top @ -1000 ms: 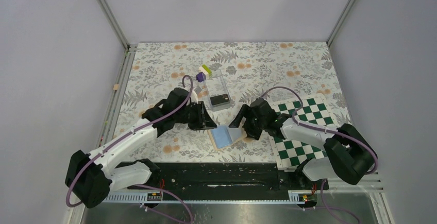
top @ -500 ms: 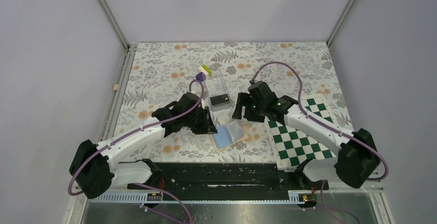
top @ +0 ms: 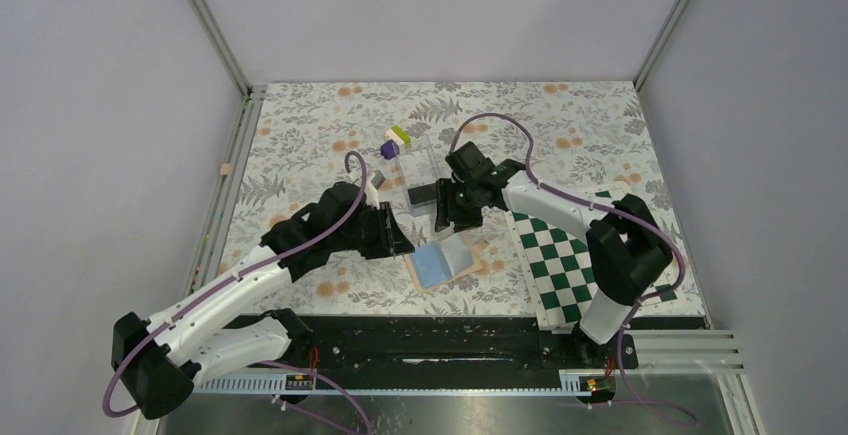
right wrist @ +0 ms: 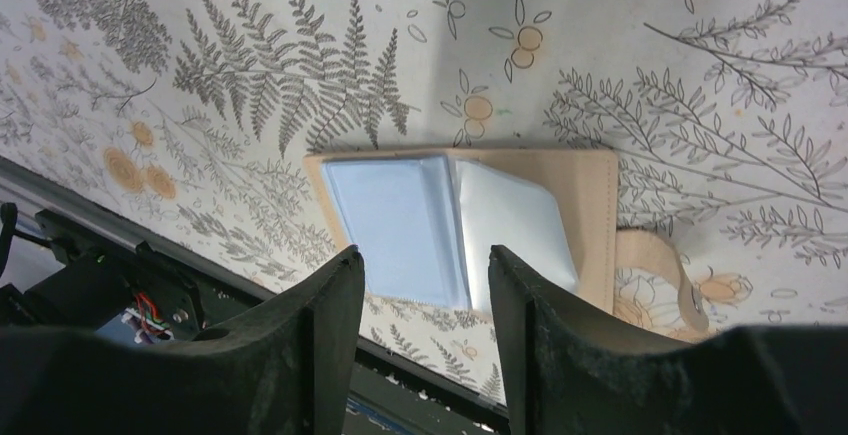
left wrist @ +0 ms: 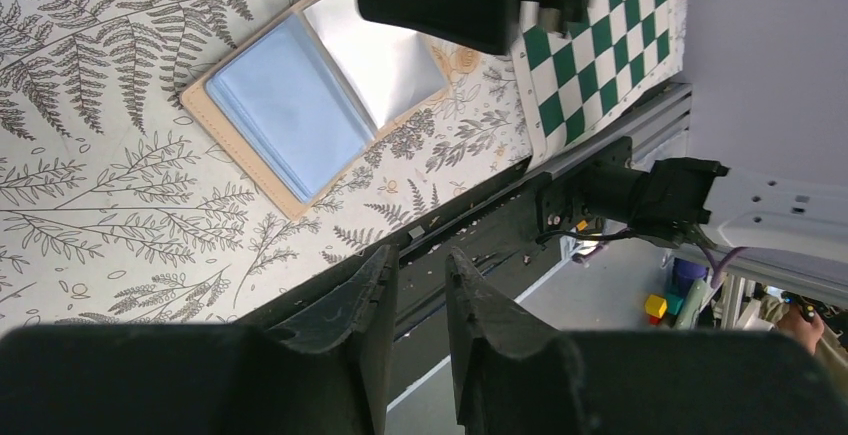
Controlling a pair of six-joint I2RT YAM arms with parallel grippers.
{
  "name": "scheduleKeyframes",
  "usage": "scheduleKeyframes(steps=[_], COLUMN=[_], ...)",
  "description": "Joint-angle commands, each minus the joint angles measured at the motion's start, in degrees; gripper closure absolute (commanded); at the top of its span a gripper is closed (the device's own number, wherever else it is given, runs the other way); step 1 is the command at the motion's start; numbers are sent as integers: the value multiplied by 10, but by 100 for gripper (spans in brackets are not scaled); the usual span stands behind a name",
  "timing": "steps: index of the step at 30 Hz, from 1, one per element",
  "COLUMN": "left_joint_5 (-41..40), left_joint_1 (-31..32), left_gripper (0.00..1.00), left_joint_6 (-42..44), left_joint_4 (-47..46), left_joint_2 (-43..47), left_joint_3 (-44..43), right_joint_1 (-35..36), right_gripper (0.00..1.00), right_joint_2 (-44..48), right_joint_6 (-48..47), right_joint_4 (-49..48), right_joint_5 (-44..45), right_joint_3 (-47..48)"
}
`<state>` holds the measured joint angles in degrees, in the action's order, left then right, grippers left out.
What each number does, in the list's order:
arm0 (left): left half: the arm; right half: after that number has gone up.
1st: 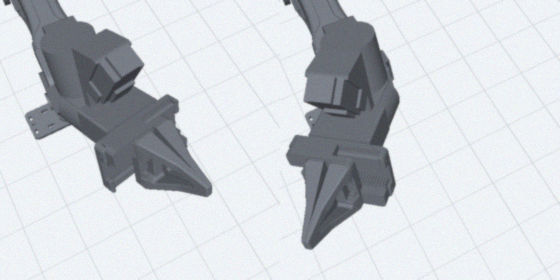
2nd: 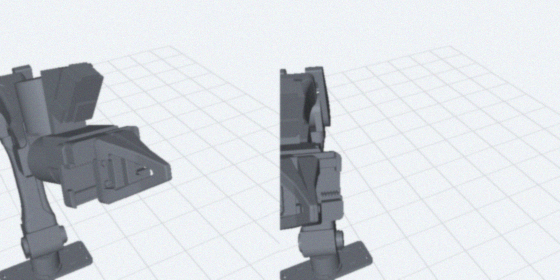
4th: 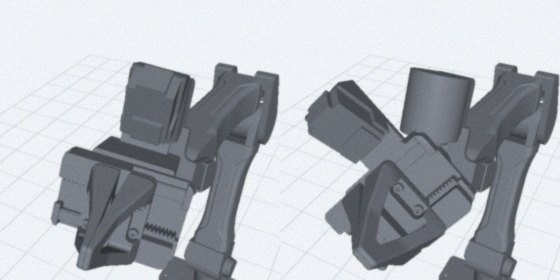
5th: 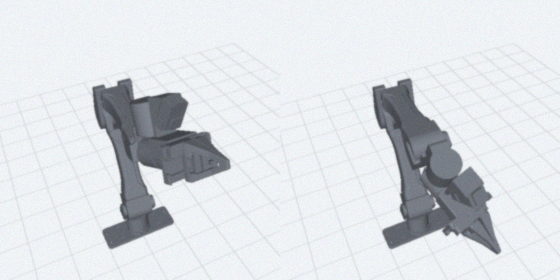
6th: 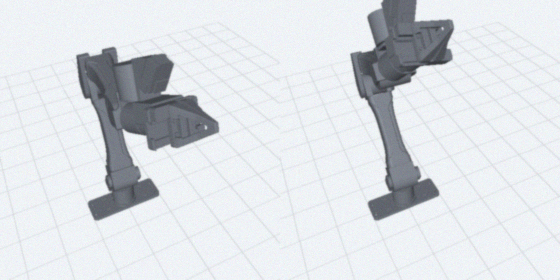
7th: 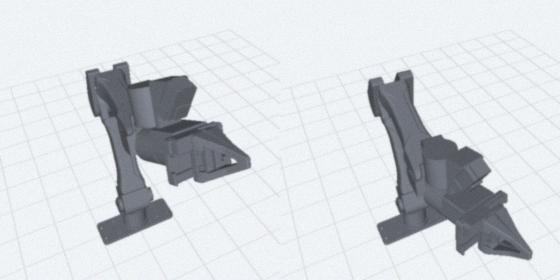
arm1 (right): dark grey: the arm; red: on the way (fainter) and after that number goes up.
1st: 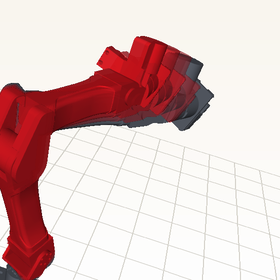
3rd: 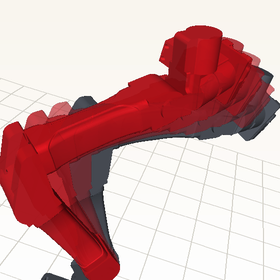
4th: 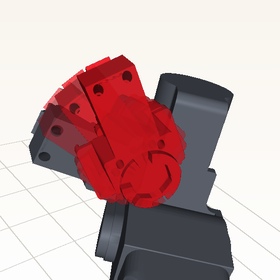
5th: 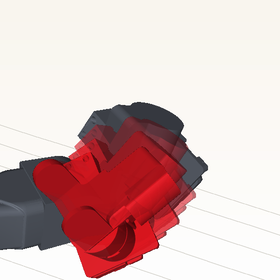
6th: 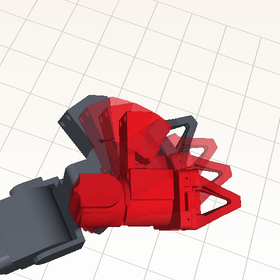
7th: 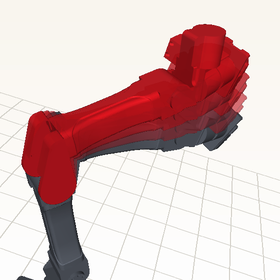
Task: Put the credit cards into the card holder
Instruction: Place the card holder at the center of the board.
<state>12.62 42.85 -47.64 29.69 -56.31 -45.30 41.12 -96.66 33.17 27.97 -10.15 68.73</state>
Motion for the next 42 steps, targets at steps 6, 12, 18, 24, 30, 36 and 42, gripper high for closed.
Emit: scheduleKeyframes(steps=[6, 12, 18, 24, 30, 36, 42], left_joint_5=[-11, -11, -9, 11, 34, 47, 76], left_joint_1=[2, 1, -3, -28, -56, -72, -89], left_gripper=[75, 74, 74, 72, 71, 71, 69], left_joint_6=[-7, -6, -3, -3, 1, 3, -3], left_joint_4=[-3, -3, -3, -12, -16, -18, -36], left_joint_2=[47, 53, 52, 56, 61, 62, 55], left_joint_3=[-2, -11, -22, -24, -23, -18, -5], right_joint_1=[5, 5, 4, -1, -7, -11, -14], right_gripper=[49, 49, 50, 52, 58, 58, 57], right_joint_2=[-66, -86, -100, -110, -98, -77, -45], right_joint_6=[9, 30, 46, 58, 75, 98, 112], right_joint_4=[3, 24, 45, 71, 77, 71, 46], right_joint_5=[46, 59, 59, 54, 45, 20, -6], right_joint_3=[38, 32, 28, 25, 2, -24, -55])
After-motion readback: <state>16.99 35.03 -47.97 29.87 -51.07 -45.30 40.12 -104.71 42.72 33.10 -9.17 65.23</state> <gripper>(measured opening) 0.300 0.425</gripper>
